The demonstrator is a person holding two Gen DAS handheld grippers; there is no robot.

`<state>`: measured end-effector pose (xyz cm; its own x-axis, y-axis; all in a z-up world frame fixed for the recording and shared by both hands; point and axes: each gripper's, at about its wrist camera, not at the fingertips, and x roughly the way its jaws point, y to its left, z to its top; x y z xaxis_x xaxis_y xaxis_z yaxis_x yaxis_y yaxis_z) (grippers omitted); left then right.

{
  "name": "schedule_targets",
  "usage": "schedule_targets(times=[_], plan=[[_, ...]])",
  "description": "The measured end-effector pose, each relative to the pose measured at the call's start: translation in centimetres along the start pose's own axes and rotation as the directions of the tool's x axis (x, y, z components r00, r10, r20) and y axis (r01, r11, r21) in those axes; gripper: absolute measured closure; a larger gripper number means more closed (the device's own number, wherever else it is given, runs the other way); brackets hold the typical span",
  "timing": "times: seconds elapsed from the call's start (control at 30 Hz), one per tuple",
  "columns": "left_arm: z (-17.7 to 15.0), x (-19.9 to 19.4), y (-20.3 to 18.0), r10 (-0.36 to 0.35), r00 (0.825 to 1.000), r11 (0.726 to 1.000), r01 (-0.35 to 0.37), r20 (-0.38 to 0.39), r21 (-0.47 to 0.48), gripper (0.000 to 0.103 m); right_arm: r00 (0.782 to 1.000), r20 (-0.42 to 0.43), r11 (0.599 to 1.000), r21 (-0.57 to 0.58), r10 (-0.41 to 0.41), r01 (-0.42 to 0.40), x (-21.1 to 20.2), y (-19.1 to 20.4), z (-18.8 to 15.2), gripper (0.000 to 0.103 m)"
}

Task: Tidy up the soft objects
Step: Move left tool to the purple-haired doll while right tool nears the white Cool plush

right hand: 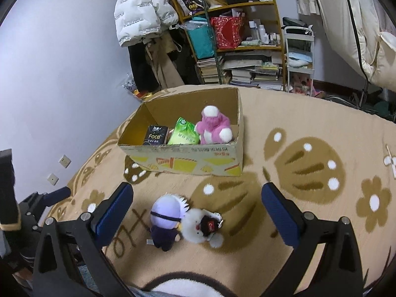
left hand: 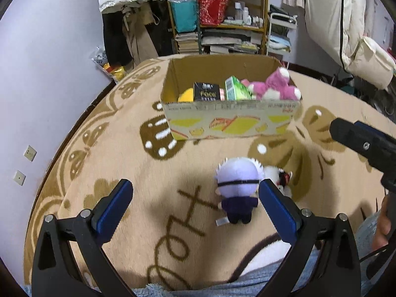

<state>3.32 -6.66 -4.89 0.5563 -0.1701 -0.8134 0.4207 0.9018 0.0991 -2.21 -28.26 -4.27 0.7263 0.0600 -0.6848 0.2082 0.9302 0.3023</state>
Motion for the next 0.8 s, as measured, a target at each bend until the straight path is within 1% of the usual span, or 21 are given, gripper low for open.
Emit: schedule_targets(times=[0.17, 0.33, 0.57, 0.8], plan=[[-0.2, 0.9, -0.3, -0.017, 0.999, 1.000, 0.017, -0.030, 0.003, 0.002, 1.000, -0.026, 1.000, -0.006, -0.002, 0.002, 0.6, 0.3, -0.5, 0.000], [-0.3, 2.7, -0.4, -0.026, 0.997, 1.000, 0.026, -0.072, -0.008, 0.002, 0.997, -0.075, 1.000, 0.011, -0.005, 0.006, 2.6, 0.0, -1.0, 0.000], [-0.8, 4.6, -0.7, -0.050, 0.992, 0.999, 0.048, -0.120, -0.016, 0.002, 0.985, -0.169, 0.999, 0.037, -0.018, 0.024, 6.3, -0.5, -2.1, 0.000], [-0.9, 6.6, -1.6, -0.079, 0.982, 0.997, 0.079, -0.171, -0.005, 0.002, 0.975, -0.221, 0.998, 0.062, -0.012, 0.027, 8.5, -1.3, -2.4, 0.000]])
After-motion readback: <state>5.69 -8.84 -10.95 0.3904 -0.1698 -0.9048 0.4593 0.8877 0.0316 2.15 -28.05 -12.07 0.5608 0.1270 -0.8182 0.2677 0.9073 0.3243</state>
